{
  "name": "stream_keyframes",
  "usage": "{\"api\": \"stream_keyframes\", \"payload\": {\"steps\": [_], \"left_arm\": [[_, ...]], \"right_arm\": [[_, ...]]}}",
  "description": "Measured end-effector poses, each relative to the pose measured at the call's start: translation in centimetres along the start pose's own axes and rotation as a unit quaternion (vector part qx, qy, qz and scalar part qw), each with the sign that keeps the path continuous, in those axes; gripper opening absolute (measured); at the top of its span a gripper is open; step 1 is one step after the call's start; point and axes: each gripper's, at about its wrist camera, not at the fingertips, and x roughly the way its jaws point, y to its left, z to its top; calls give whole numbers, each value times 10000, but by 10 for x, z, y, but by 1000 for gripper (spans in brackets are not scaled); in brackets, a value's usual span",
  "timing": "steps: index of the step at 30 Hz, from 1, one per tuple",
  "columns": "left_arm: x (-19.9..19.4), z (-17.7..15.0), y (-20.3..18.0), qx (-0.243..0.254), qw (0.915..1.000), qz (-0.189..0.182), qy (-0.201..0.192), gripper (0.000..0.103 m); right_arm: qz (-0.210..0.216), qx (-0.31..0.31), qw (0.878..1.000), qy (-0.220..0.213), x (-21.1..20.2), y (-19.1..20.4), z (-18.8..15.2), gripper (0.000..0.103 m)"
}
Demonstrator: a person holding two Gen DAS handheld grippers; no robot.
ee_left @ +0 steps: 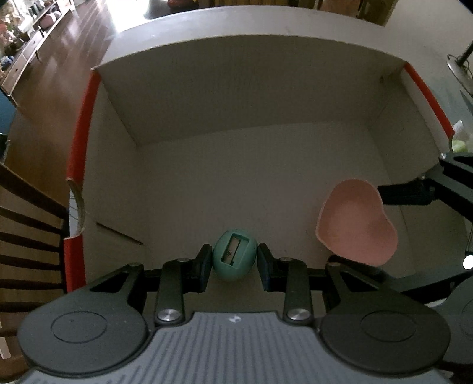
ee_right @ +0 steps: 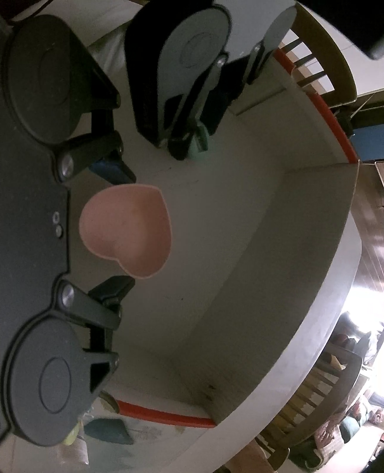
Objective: Organize rigid objects
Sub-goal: 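Open the left tool dropping the sharpener while the right tool releases the dish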
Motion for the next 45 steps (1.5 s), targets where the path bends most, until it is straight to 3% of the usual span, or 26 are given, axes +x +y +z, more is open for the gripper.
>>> {"api": "stream_keyframes", "payload": {"steps": [4, 8, 14, 15, 17, 19, 30, 45], "left_arm": [[0, 0, 0, -24, 10000, -37, 9, 32], [6, 11, -3, 28, 10000, -15, -15, 32], [2, 9, 1, -44, 9999, -65, -129, 33], [2, 8, 1, -60, 9999, -60, -147, 36], [0, 4, 3, -58, 9997, -80, -202, 51], [-1, 3, 1, -52, 9995, -146, -267, 56], [-21, -22, 11, -147, 9969, -343, -687, 56], [-92, -44, -16, -259, 9889, -316, -1428, 56]], "right_arm": [[1, -1, 10000, 7, -3, -2, 0, 68], [-17, 0, 10000, -49, -5, 2, 1, 77], [0, 94, 9998, -197, -13, -2, -4, 77], [11, 133, 9996, -249, -17, -3, -6, 77], [57, 184, 9991, -365, -25, -6, -10, 77], [97, 222, 9985, -482, -32, -9, -14, 79], [262, 622, 9926, -1009, -72, -32, -35, 80], [386, 983, 9811, -1624, -104, -47, -64, 81]]}}
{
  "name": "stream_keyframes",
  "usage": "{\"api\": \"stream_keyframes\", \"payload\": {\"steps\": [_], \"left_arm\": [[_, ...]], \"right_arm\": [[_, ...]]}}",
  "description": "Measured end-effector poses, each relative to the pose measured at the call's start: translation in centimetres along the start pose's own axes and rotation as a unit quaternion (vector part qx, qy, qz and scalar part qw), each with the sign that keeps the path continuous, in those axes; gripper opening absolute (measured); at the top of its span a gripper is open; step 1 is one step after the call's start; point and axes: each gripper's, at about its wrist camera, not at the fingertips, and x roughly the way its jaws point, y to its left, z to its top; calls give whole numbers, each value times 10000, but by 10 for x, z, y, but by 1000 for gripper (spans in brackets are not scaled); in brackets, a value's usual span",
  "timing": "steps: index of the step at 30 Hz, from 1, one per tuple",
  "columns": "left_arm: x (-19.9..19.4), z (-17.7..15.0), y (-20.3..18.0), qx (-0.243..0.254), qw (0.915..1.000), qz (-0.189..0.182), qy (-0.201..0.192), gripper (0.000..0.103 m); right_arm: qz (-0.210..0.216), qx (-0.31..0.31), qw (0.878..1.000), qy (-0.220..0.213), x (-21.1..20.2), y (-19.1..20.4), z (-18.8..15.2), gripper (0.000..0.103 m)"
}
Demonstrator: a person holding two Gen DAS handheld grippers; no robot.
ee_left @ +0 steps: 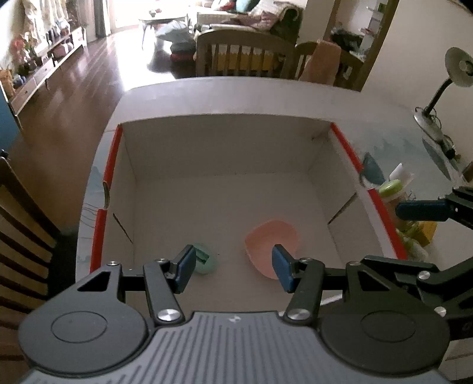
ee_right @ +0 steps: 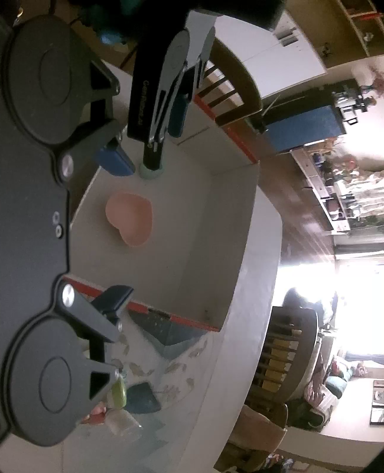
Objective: Organize rigid objects
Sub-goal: 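Open the left tool dropping the sharpener while the right tool releases the dish, then withdraw both tools from the box back toward the item cluster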
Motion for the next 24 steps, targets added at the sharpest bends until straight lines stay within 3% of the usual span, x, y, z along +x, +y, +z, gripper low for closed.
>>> {"api": "stream_keyframes", "payload": {"steps": [11, 24], "left_arm": [[-39, -12, -45, -9, 9983, 35, -580, 56], [-68, -34, -98, 34, 9952, 197, -956, 56]], "right_arm": [[211, 103, 9979, -596, -47, -19, -25, 86], [275, 213, 9944, -1002, -83, -50, -57, 91]]}}
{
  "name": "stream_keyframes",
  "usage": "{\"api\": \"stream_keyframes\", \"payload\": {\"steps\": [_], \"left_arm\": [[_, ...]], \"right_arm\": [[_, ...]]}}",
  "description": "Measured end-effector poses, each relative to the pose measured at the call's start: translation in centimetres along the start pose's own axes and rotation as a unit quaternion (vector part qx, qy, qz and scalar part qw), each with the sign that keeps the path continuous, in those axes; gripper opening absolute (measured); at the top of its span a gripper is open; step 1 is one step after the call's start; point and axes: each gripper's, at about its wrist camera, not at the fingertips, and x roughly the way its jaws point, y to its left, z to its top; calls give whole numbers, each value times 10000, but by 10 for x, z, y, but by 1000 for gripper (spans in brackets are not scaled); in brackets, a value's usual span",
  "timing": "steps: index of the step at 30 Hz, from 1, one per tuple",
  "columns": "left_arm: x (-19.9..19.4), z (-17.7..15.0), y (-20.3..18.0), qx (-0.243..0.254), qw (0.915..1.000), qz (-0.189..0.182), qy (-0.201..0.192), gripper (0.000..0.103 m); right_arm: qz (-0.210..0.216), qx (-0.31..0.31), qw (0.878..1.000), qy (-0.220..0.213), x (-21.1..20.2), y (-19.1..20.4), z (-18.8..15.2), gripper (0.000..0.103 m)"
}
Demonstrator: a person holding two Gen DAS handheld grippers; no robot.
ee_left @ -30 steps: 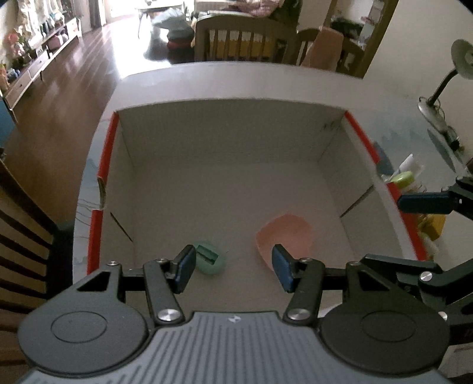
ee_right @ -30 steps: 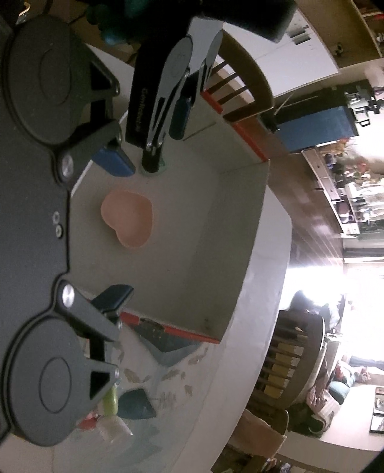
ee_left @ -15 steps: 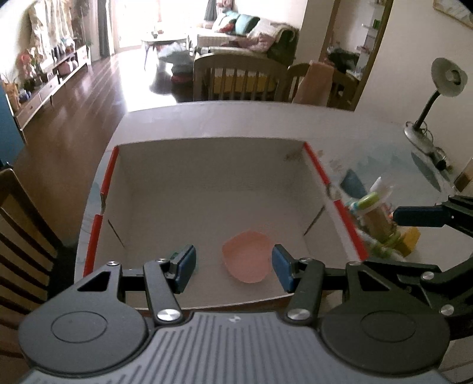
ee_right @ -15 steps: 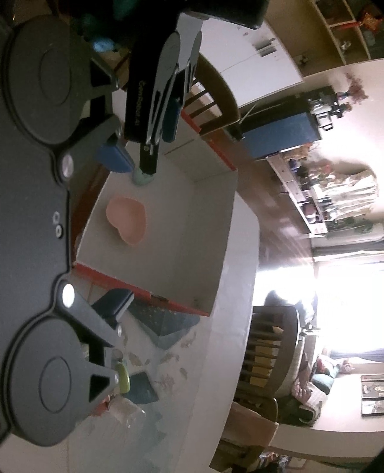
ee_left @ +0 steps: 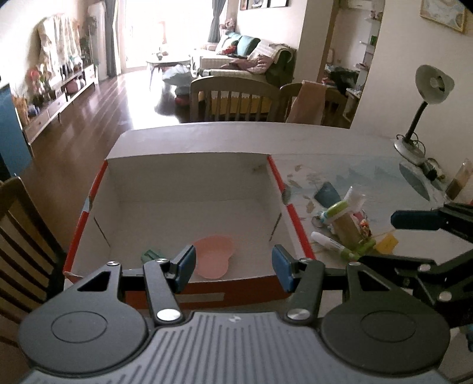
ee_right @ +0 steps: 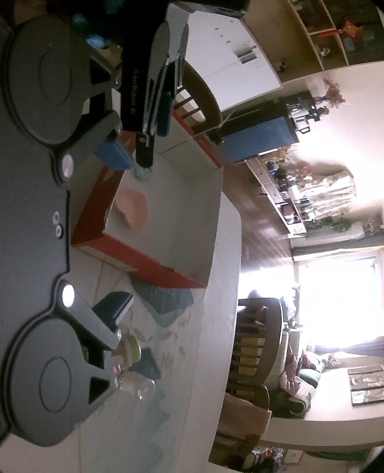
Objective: Organize rigid objects
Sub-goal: 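Withdraw both tools from the box back toward the item cluster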
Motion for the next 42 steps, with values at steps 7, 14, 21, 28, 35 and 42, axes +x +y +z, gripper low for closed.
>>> {"api": "stream_keyframes", "payload": {"steps": [7, 14, 21, 28, 35, 42], "left_arm": [[-8, -10, -36, 0, 9998, -94, -164, 56], [-6, -15, -71, 21, 9994, -260, -248, 69], [9, -17, -102, -27, 9990, -404, -204, 83], [29, -20, -127, -62, 9991, -381, -191, 100], [57, -20, -153, -34, 9997, -248, -84, 103], [98, -21, -167, -175, 9995, -49, 239, 103]], "right_arm": [[-45, 68, 9994, -325, -27, -22, -19, 99], [-260, 103, 9993, -228, -40, -53, -41, 99], [-474, 156, 9987, -70, -45, -85, -63, 99], [-670, 183, 9975, 98, -42, -118, -81, 99], [-898, 27, 9956, 258, -24, -150, -90, 97], [-905, -134, 9947, 477, 3, -172, -94, 96]]}}
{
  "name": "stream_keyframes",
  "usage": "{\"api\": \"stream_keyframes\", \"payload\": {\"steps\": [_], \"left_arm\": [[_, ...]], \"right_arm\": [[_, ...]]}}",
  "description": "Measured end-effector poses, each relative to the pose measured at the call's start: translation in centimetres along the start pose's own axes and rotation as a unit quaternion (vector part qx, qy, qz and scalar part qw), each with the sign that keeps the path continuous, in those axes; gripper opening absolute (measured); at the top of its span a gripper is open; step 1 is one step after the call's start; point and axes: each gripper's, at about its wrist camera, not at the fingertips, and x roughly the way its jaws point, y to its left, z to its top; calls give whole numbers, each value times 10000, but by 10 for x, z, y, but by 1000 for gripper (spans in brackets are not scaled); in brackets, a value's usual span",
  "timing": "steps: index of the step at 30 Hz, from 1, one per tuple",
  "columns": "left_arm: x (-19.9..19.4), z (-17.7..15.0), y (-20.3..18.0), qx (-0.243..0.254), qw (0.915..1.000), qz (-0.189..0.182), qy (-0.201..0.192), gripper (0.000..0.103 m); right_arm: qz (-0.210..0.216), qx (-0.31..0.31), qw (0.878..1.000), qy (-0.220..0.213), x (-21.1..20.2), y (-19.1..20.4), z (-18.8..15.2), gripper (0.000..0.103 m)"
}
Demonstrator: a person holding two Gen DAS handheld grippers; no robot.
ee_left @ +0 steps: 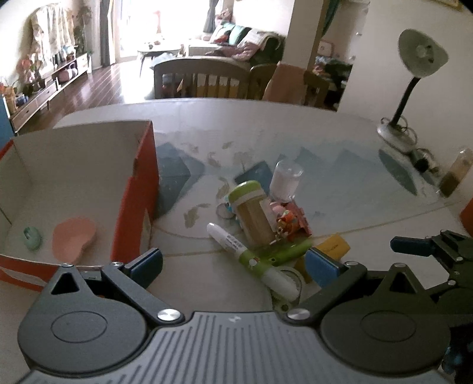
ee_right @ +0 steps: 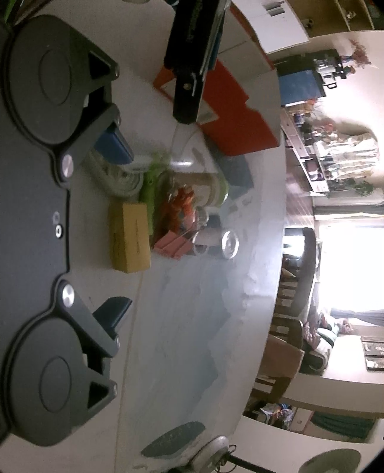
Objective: Organize rigid objects
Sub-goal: 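Withdraw both tools from the box back toward the item cluster, then grasp the white-green marker with the left tool while the right tool grasps the yellow box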
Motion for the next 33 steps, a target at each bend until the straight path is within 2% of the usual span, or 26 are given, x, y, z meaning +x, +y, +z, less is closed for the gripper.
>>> {"api": "stream_keyframes", "payload": {"steps": [10, 22, 24, 26, 27, 29, 31, 32, 33], "left_arm": [[55, -3, -9, -207, 9977, 189, 618, 103], [91, -6, -5, -455, 9932, 205, 1051, 102], [91, -6, -5, -487, 9931, 174, 1056, 96], [92, -5, -4, -530, 9928, 28, 1072, 82], [92, -5, -4, -565, 9927, -36, 1063, 78], [92, -4, -4, -611, 9926, -143, 1044, 61], [91, -3, -4, -661, 9922, -183, 1038, 51], [91, -3, -3, -707, 9919, -188, 1038, 41], [91, -3, -1, -765, 9913, -241, 1046, 38]], "right_arm": [[171, -216, 9987, 434, 39, -9, -1, 95], [367, -283, 9972, 585, 55, -11, 4, 92], [383, -273, 9970, 611, 58, -12, 5, 89], [407, -263, 9968, 642, 61, -12, 6, 88], [427, -264, 9967, 644, 62, -12, 6, 87], [435, -265, 9966, 655, 64, -12, 6, 84], [446, -243, 9965, 662, 65, -12, 7, 81], [453, -236, 9965, 657, 65, -12, 7, 80], [442, -244, 9966, 651, 65, -11, 7, 80]]}}
